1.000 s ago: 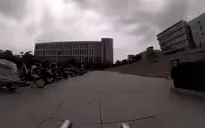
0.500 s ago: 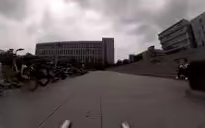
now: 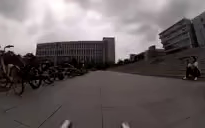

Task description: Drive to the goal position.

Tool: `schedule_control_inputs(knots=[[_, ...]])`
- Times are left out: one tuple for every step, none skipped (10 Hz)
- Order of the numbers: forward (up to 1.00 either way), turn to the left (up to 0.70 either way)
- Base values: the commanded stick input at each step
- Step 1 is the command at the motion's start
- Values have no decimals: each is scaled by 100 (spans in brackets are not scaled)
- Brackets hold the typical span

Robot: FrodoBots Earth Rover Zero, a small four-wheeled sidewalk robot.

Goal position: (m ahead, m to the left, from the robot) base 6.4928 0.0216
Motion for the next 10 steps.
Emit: schedule_control_inputs(knots=[[100,0],[100,0],[100,0],[100,0],[100,0],[100,0],[100,0],[100,0],[100,0],[100,-9]])
